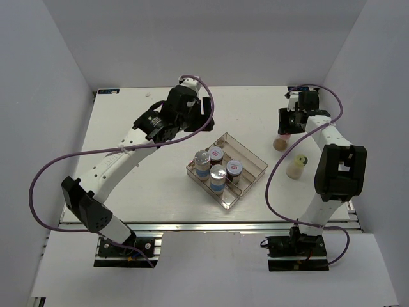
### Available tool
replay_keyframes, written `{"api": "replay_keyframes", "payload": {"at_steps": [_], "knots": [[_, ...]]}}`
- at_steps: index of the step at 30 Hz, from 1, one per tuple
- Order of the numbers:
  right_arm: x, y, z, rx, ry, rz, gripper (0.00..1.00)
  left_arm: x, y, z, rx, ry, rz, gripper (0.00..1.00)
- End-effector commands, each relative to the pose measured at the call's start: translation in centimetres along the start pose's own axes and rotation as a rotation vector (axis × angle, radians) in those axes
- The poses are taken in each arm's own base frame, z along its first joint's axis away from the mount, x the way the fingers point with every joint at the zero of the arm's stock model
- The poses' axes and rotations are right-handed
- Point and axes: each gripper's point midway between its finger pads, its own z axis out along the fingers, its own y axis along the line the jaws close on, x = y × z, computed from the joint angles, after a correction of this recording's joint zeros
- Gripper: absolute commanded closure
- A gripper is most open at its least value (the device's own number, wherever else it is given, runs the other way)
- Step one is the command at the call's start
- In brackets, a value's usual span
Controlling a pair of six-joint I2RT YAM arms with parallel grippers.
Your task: Organize the condiment bottles
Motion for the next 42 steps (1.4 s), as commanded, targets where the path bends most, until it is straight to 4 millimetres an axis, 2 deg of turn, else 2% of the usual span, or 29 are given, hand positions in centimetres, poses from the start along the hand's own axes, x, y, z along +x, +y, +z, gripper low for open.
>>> {"api": "replay_keyframes", "payload": {"at_steps": [1, 3, 5, 8, 10, 13, 14, 15, 17, 18, 20, 21, 24, 27, 37, 39, 42], "knots": [[-3.3, 0.0, -2.4, -0.014, -0.103, -0.061, 0.72, -1.7, 0.4, -1.9, 0.004, -0.067, -0.016, 0.2], [-4.8, 0.7, -3.3, -0.053, -0.161, -0.097, 0.78, -1.6, 0.5, -2.0, 0.003, -0.068, -0.019, 0.2], [-7.0, 1.2, -5.1, -0.067, -0.252, -0.142, 0.83, -1.9, 0.7, -2.2, 0.0, -0.074, -0.021, 0.2], [-10.2, 2.9, -7.9, -0.137, -0.382, -0.201, 0.9, -2.4, 1.0, -2.6, -0.002, -0.091, -0.026, 0.2], [-11.9, 4.6, -9.7, -0.211, -0.448, -0.264, 0.93, -2.7, 1.2, -3.0, -0.01, -0.101, -0.026, 0.2], [-12.8, 7.9, -11.4, -0.347, -0.5, -0.322, 1.0, -2.7, 1.5, -3.1, -0.017, -0.106, -0.029, 0.19], [-12.9, 10.2, -12.2, -0.429, -0.511, -0.374, 1.0, -2.8, 1.5, -3.3, -0.016, -0.111, -0.031, 0.19], [-12.7, 12.2, -12.3, -0.476, -0.506, -0.409, 1.0, -2.8, 1.6, -3.3, -0.016, -0.111, -0.031, 0.19], [-11.9, 14.7, -12.3, -0.544, -0.487, -0.454, 1.0, -2.9, 1.6, -3.5, -0.017, -0.116, -0.036, 0.19], [-11.3, 16.9, -12.5, -0.604, -0.476, -0.48, 1.0, -2.8, 1.7, -3.4, -0.018, -0.114, -0.035, 0.19], [-10.2, 18.7, -12.0, -0.655, -0.438, -0.494, 1.0, -2.9, 1.8, -3.7, -0.021, -0.12, -0.038, 0.19], [-9.8, 20.5, -12.2, -0.696, -0.427, -0.518, 1.0, -3.0, 1.9, -3.9, -0.024, -0.125, -0.039, 0.19], [-8.3, 22.6, -11.1, -0.735, -0.365, -0.527, 1.0, -3.0, 2.1, -4.6, -0.031, -0.135, -0.045, 0.19], [-7.3, 23.4, -9.6, -0.725, -0.314, -0.531, 1.0, -2.9, 2.5, -5.1, -0.038, -0.144, -0.054, 0.19], [-3.7, 24.2, -5.6, -0.7, -0.163, -0.573, 0.99, -2.7, 2.9, -5.7, -0.046, -0.157, -0.064, 0.18], [-3.2, 24.2, -4.9, -0.686, -0.144, -0.583, 0.94, -2.6, 3.0, -5.6, -0.048, -0.157, -0.065, 0.18], [-2.6, 24.2, -4.1, -0.673, -0.12, -0.6, 0.7, -2.5, 3.0, -5.5, -0.044, -0.155, -0.064, 0.17]]}}
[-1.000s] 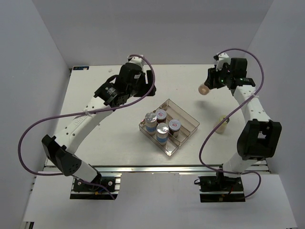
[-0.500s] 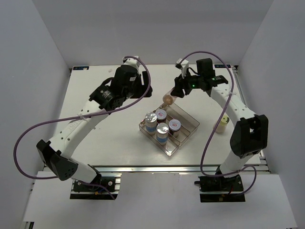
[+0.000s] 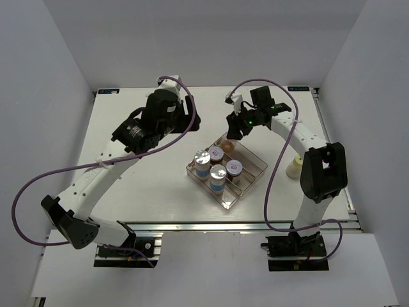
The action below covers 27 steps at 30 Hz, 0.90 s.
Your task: Organize the condiment bottles
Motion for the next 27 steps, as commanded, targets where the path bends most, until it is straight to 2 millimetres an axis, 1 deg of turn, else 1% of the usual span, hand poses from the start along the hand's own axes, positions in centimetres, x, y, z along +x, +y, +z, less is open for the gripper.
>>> {"api": "replay_keyframes", "payload": {"at_steps": [1, 2, 3, 4, 8, 9, 13, 15, 19, 20, 21, 22, 23, 24, 25, 26, 27], "knots": [[-0.5, 0.0, 0.4, 0.009, 0.019, -0.041, 0.65, -0.9, 0.0, -0.9, 0.011, -0.04, -0.016, 0.17], [-0.4, -0.1, 0.6, 0.016, 0.029, -0.048, 0.61, -0.9, -0.1, -0.9, 0.015, -0.038, -0.014, 0.17], [-0.1, -0.1, 0.8, 0.014, 0.038, -0.047, 0.54, -0.9, -0.1, -0.8, 0.017, -0.037, -0.014, 0.16], [0.0, -0.2, 1.0, 0.017, 0.042, -0.045, 0.5, -1.0, -0.2, -0.8, 0.021, -0.038, -0.013, 0.16], [0.4, -0.6, 1.4, 0.025, 0.055, -0.039, 0.42, -0.9, -0.5, -0.6, 0.034, -0.034, -0.013, 0.15], [0.3, -0.6, 1.4, 0.027, 0.057, -0.038, 0.35, -0.9, -0.6, -0.5, 0.038, -0.032, -0.012, 0.15], [-0.4, -0.7, 0.9, 0.039, 0.046, -0.047, 0.22, -0.9, -0.8, -0.5, 0.05, -0.034, -0.012, 0.14], [-1.2, -0.5, 0.1, 0.047, 0.029, -0.055, 0.21, -0.7, -1.0, -0.3, 0.062, -0.028, -0.012, 0.13], [-3.5, -0.1, -2.8, 0.074, -0.033, -0.036, 0.22, -0.4, -1.9, 0.0, 0.109, -0.021, -0.004, 0.07], [-4.6, 0.3, -4.2, 0.091, -0.068, -0.041, 0.23, -0.1, -1.9, 0.1, 0.117, -0.015, -0.001, 0.07], [-5.0, 0.2, -5.1, 0.11, -0.084, -0.024, 0.27, 0.1, -2.0, 0.2, 0.125, -0.009, 0.001, 0.06], [-4.7, -0.7, -6.5, 0.148, -0.096, 0.054, 0.33, 0.2, -2.4, 0.2, 0.149, -0.01, 0.003, 0.06], [-5.1, -0.7, -8.2, 0.166, -0.125, 0.093, 0.54, 0.7, -2.4, 0.4, 0.153, 0.0, 0.005, 0.06], [-4.6, -1.2, -9.4, 0.177, -0.132, 0.149, 0.65, 0.6, -2.5, 0.4, 0.161, -0.006, 0.003, 0.06], [-3.9, -2.9, -11.3, 0.222, -0.143, 0.22, 0.74, 0.9, -2.6, 0.5, 0.17, 0.0, 0.005, 0.06], [-2.6, -3.0, -12.4, 0.238, -0.109, 0.3, 0.81, 0.9, -2.7, 0.4, 0.176, -0.002, 0.006, 0.06], [-1.6, -3.5, -13.3, 0.273, -0.079, 0.338, 0.82, 1.3, -2.5, 0.6, 0.175, 0.004, 0.007, 0.06]]}}
